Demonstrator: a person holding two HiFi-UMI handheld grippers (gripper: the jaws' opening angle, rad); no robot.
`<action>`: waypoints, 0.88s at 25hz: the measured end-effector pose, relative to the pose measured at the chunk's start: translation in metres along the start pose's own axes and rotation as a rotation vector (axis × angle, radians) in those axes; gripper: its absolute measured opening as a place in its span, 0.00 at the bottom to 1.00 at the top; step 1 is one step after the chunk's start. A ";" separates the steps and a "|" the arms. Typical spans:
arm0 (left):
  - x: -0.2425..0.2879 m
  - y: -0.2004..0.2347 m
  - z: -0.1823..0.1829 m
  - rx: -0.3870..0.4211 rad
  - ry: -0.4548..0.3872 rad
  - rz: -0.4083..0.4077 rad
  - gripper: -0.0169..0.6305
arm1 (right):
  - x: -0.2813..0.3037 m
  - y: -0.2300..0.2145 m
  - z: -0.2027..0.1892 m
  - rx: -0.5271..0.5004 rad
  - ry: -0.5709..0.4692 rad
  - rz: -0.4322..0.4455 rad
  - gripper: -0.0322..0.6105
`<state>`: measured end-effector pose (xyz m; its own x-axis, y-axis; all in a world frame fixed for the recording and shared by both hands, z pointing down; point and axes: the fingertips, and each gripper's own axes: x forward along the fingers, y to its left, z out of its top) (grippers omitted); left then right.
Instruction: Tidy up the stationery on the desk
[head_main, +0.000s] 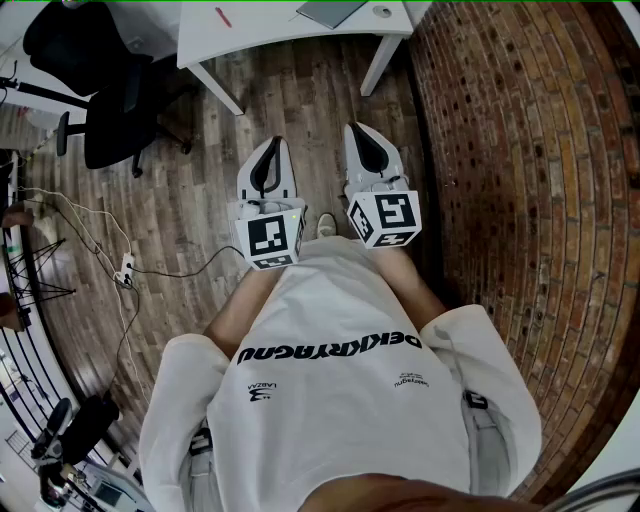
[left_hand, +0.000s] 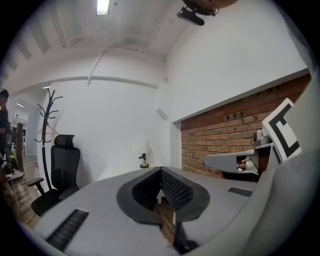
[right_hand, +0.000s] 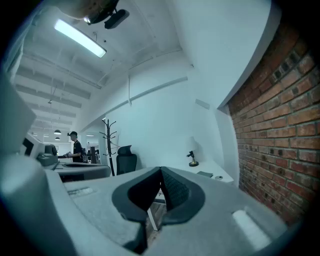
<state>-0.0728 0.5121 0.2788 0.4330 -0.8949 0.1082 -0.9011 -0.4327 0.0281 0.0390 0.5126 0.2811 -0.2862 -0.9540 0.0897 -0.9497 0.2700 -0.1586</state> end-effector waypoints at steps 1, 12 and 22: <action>0.003 -0.001 0.000 0.001 0.002 0.001 0.02 | 0.001 -0.003 0.000 0.010 -0.004 0.001 0.05; 0.043 -0.024 -0.006 -0.009 0.004 -0.003 0.02 | 0.014 -0.054 -0.003 0.054 0.006 -0.017 0.05; 0.088 -0.040 -0.022 0.055 0.063 -0.021 0.02 | 0.047 -0.089 -0.007 0.078 0.039 -0.015 0.04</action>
<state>0.0013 0.4529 0.3091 0.4478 -0.8777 0.1705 -0.8886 -0.4580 -0.0238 0.1088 0.4448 0.3061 -0.2782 -0.9516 0.1305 -0.9415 0.2432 -0.2332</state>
